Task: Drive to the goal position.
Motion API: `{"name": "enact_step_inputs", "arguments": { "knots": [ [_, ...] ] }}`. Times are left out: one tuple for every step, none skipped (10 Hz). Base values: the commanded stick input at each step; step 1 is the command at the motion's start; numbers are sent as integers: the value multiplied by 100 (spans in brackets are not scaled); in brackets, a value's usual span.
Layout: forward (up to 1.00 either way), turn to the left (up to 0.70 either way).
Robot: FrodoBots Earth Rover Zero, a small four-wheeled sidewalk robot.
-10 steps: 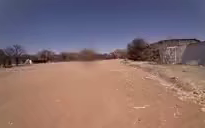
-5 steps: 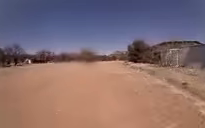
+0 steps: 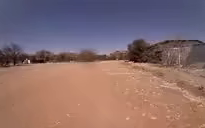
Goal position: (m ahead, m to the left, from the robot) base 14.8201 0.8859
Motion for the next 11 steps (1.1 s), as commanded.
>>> {"name": "enact_step_inputs", "arguments": {
  "knots": [
    [100,0],
    [100,0],
    [100,0],
    [100,0],
    [100,0],
    [100,0],
    [100,0],
    [100,0],
    [100,0],
    [100,0],
    [100,0]
  ]
}}
